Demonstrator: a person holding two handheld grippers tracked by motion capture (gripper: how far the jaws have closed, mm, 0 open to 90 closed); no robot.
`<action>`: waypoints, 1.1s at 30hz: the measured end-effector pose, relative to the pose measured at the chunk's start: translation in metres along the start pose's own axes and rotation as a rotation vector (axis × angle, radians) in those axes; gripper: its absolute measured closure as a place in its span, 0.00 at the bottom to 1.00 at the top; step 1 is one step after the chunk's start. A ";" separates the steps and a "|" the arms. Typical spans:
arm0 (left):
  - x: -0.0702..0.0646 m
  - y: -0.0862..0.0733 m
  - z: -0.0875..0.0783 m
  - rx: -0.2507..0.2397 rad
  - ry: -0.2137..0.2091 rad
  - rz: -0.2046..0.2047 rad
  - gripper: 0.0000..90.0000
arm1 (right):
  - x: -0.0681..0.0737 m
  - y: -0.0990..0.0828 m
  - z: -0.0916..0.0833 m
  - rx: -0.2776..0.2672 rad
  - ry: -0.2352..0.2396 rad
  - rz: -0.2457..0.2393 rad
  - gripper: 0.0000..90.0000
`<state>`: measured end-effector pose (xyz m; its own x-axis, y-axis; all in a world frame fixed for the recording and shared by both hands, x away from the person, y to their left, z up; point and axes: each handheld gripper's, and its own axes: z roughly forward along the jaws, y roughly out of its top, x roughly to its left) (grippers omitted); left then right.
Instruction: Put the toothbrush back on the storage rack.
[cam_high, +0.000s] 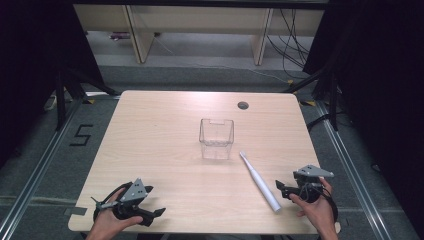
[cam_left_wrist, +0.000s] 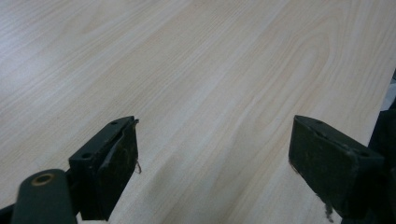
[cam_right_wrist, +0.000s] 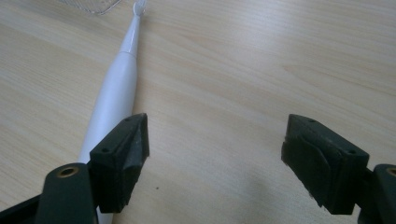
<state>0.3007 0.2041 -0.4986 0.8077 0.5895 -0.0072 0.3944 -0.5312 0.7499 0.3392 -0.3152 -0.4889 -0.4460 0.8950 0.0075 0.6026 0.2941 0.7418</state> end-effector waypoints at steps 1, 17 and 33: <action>0.000 0.000 0.000 0.000 -0.001 0.001 0.17 | 0.001 0.001 0.001 -0.002 0.009 0.010 0.27; -0.001 -0.001 0.000 0.002 0.001 -0.010 0.17 | -0.001 0.012 0.000 0.057 0.027 -0.036 0.31; -0.001 -0.001 0.000 0.014 0.002 -0.014 0.17 | 0.009 0.024 0.000 0.091 0.038 -0.013 0.22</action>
<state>0.2994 0.2048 -0.4993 0.8011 0.5983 -0.0161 0.4115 -0.5312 0.7406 0.3499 -0.3002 -0.4705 -0.4780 0.8780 0.0249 0.6533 0.3364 0.6783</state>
